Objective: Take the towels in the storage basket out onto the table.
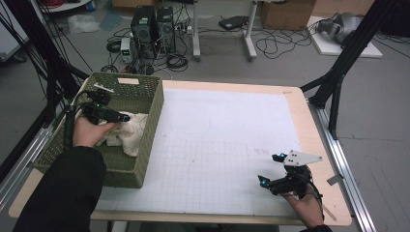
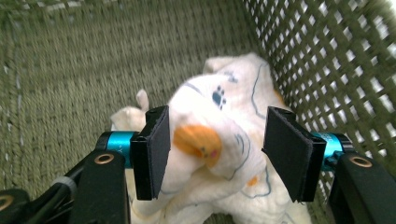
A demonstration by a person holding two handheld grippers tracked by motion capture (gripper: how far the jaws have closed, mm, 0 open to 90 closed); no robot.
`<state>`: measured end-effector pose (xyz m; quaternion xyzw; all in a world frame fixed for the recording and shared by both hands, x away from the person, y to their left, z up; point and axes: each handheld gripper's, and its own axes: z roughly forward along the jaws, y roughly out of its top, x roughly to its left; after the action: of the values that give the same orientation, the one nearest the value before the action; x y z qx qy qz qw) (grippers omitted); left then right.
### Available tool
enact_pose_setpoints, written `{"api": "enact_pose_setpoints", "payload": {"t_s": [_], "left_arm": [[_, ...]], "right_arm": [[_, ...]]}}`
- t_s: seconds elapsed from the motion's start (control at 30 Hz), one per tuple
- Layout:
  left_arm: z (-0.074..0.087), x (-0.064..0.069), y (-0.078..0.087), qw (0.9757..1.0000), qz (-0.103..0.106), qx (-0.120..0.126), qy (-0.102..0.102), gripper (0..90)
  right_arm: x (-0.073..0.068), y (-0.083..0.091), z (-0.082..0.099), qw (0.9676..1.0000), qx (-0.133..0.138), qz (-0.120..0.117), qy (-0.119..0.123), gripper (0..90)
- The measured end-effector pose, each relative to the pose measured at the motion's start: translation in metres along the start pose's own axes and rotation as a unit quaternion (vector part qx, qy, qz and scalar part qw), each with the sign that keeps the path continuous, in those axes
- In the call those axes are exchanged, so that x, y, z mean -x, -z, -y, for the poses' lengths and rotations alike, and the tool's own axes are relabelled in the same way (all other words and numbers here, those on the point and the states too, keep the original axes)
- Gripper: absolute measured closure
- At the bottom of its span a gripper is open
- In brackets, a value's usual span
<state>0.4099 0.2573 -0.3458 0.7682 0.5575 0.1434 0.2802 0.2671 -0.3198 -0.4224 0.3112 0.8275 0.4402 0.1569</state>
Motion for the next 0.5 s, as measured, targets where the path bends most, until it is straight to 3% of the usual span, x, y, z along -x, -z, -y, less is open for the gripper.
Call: {"api": "enact_pose_setpoints", "payload": {"t_s": [0.1, 0.33, 0.5], "left_arm": [[0.001, 0.002, -0.009, 0.9995, 0.001, -0.029, -0.009, 41.2], [0.004, 0.006, -0.024, 0.9979, -0.005, -0.062, -0.019, 38.8], [0.009, 0.009, -0.039, 0.9940, -0.014, -0.102, -0.036, 38.7]], "right_arm": [[0.000, 0.000, 0.000, 1.0000, 0.000, -0.001, 0.000, 4.3], [0.000, -0.001, 0.000, 1.0000, -0.002, -0.002, 0.000, 4.3], [-0.001, -0.002, -0.001, 1.0000, -0.004, -0.003, 0.001, 4.3]]}}
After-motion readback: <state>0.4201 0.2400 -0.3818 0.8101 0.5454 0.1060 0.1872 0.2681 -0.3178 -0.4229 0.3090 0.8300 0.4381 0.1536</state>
